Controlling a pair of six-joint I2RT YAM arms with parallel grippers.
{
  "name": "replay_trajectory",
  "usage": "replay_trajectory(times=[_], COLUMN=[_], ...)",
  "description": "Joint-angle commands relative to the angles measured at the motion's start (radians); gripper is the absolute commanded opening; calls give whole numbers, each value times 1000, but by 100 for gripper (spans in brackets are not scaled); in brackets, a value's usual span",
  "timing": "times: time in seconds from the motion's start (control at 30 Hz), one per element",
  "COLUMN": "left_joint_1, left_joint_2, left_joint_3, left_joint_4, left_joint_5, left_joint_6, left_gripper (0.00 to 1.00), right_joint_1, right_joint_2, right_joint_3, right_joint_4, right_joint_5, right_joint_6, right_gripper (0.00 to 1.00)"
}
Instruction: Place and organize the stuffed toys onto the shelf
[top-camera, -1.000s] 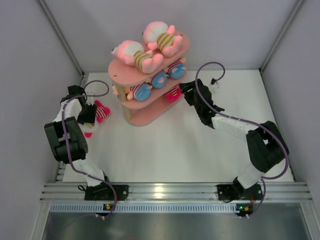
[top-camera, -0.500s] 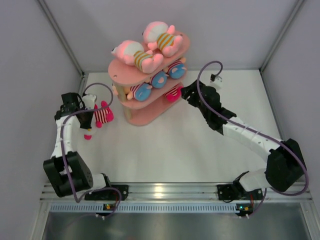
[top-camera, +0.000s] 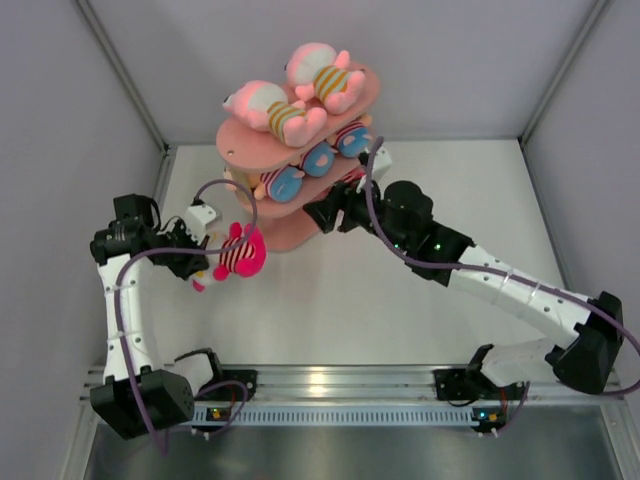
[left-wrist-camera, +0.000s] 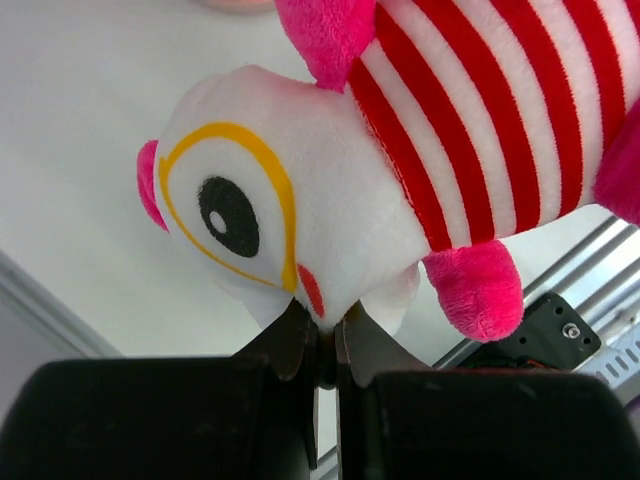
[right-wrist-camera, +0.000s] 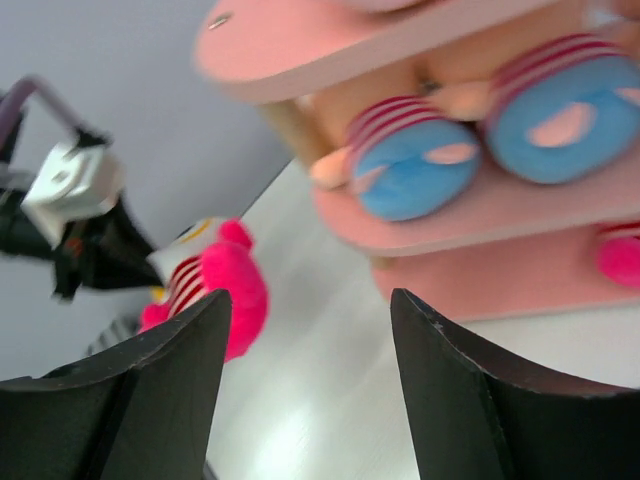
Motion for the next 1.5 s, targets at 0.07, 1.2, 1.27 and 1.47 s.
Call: replay_trajectory(times=[0.07, 1.2, 1.27, 1.47], left_joint_1=[-20, -47, -49, -47], left_joint_2=[-26, 73, 95, 138], left_joint_3=[21, 111, 114, 108], left_joint_4=[-184, -162, -120, -74], left_joint_5=[143, 77, 43, -11], left_joint_6=[140, -14, -88, -148], left_gripper=[0, 99, 98, 98], right_joint_1=[152, -24, -75, -153], right_joint_2=[118, -40, -72, -14], right_joint_3=[167, -389, -504, -576], right_joint_4=[-39, 270, 369, 661], right_joint_5=[-269, -142, -126, 58], right_joint_6=[-245, 91, 159, 183], right_gripper=[68, 0, 0, 0])
